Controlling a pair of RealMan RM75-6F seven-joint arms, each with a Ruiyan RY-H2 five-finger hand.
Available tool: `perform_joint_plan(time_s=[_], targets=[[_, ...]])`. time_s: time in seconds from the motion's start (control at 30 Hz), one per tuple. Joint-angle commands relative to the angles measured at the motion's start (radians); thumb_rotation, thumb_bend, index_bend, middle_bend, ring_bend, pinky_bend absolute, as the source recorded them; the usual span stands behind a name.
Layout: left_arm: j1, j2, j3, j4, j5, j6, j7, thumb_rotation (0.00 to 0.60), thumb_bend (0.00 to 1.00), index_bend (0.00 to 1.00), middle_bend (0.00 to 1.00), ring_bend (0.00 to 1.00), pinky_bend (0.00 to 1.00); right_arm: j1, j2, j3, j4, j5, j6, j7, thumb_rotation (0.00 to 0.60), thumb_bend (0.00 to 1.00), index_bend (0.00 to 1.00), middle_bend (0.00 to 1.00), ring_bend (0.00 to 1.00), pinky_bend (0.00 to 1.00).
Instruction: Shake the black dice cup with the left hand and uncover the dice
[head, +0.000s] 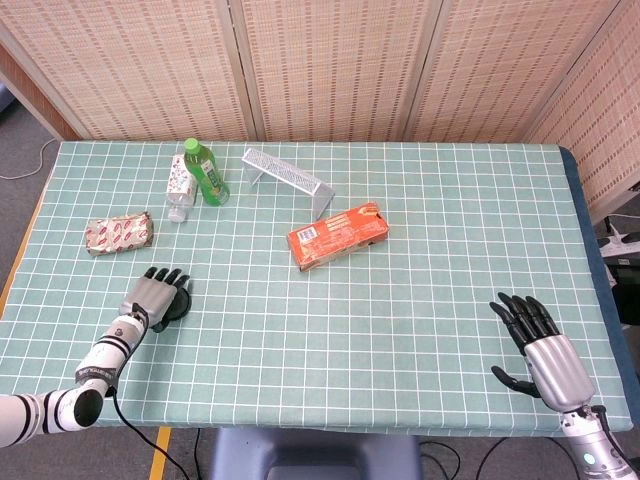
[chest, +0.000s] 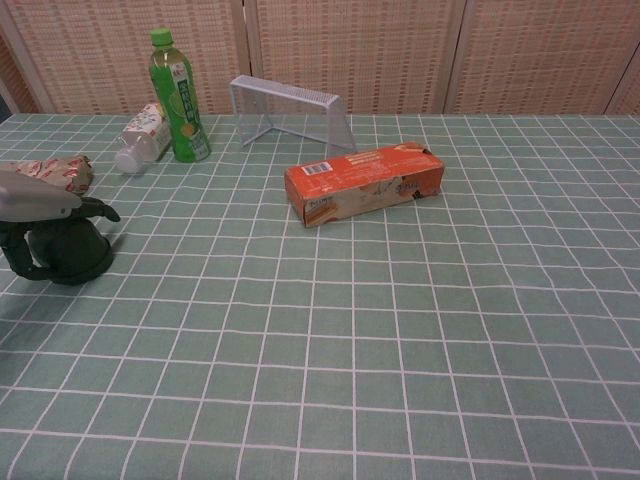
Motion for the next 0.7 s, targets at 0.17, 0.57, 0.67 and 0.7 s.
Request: perform_joint_plan(time_s=[0.17, 0.57, 0.67, 0.7], targets=[[0.001, 0.000, 0.002, 0.005, -0.004, -0.012, 0.003, 0.600, 0.37, 0.00, 0.00, 0.00, 0.07, -0.003, 0.000, 0.000, 0.000, -0.001, 0.008, 0.008, 0.600, 0.12, 0.00, 0.00, 0.00, 0.00], [-0.002, 0.007, -0.017, 0.006, -0.012, -0.036, -0.034, 0.600, 0.36, 0.00, 0.00, 0.00, 0.06, -0.002, 0.000, 0.000, 0.001, 0.000, 0.005, 0.008, 0.600, 0.12, 0.00, 0.00, 0.00, 0.00], [0.007, 0.009, -0.024, 0.005, 0.011, -0.026, -0.049, 0.600, 0.36, 0.00, 0.00, 0.00, 0.06, -0.003, 0.000, 0.001, 0.000, 0.000, 0.007, 0.008, 0.600, 0.12, 0.00, 0.00, 0.00, 0.00], [0.008, 0.008, -0.025, 0.006, 0.016, -0.025, -0.051, 0.600, 0.35, 0.00, 0.00, 0.00, 0.06, -0.004, 0.000, 0.001, 0.000, 0.001, 0.008, 0.008, 0.600, 0.12, 0.00, 0.00, 0.00, 0.00]])
